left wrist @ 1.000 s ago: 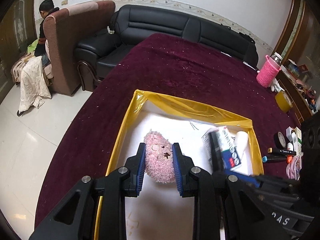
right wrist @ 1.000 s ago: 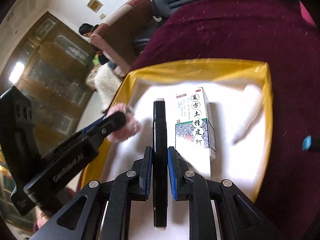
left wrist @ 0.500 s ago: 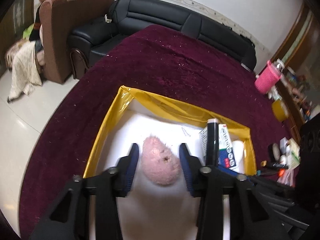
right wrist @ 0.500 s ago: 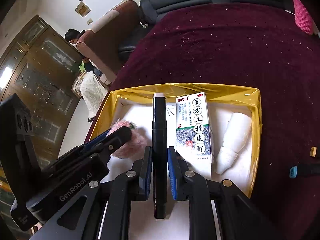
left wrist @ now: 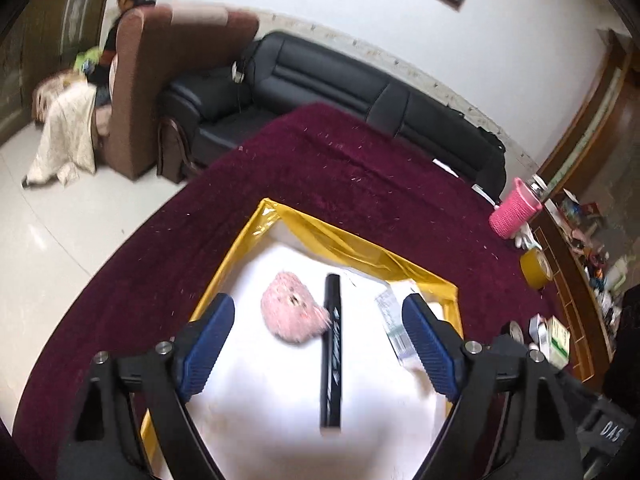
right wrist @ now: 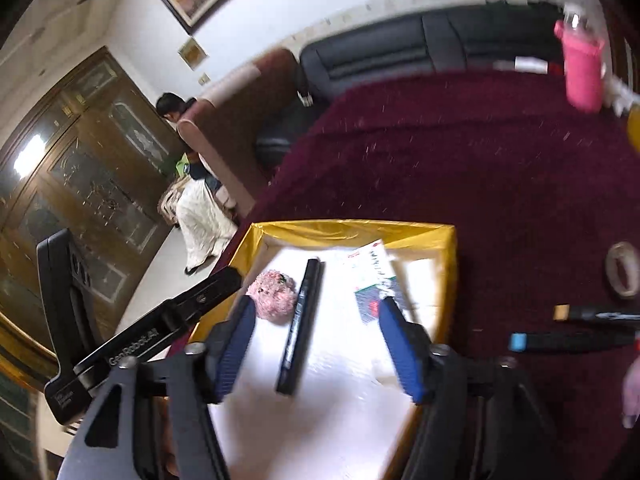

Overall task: Organize objects
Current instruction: 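Release the pink toy in the tray with the left tool while the right tool drops the marker there, then grasp the blue-capped black marker with the left tool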

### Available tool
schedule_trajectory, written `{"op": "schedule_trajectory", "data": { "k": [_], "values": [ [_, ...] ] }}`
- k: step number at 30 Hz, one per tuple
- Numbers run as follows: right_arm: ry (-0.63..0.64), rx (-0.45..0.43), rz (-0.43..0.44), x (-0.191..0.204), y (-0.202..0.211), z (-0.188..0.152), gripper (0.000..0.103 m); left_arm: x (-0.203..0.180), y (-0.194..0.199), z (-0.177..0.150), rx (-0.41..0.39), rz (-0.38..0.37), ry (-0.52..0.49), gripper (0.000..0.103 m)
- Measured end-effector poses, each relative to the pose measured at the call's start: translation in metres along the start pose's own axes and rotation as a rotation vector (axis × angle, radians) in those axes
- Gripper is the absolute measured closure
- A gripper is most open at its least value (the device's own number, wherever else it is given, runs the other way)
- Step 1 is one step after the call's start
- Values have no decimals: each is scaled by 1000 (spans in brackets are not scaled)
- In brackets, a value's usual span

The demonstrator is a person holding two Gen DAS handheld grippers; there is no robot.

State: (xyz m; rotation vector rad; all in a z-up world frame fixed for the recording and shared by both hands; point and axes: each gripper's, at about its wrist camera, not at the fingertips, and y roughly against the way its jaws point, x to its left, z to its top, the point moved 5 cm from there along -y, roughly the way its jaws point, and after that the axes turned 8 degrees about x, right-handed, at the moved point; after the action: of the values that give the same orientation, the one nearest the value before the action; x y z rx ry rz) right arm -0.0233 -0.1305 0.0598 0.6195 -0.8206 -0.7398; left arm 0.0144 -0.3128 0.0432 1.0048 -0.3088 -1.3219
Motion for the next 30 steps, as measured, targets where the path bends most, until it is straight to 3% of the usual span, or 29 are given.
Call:
{"op": "schedule_trajectory", "data": {
  "k": [4, 9, 14, 18, 22, 26, 30],
  "values": [
    [-3, -72, -55, -28, 43, -25, 20, -33, 32, -21, -46, -14, -103, 13],
    [-138, -158, -108, -95, 101, -54, 17, -83, 63, -48, -68, -95, -172, 6],
    [-260, -242, -195, -168, 152, -76, 16, -142, 51, -80, -15, -169, -309, 5],
    [-324, -311, -250, -215, 182, -84, 16, -183, 24, -97, 40, -131, -449, 5],
    [-395, -362, -246, -262, 199, -90, 15, -218, -5, -104, 50, -59, -589, 5],
    [-470, -399, -204, -297, 203, -94, 15, -233, -51, -105, 128, 49, -646, 5],
    [-512, -426, -152, -316, 200, -103, 15, -249, -82, -96, 142, 100, -676, 5]
  ]
}}
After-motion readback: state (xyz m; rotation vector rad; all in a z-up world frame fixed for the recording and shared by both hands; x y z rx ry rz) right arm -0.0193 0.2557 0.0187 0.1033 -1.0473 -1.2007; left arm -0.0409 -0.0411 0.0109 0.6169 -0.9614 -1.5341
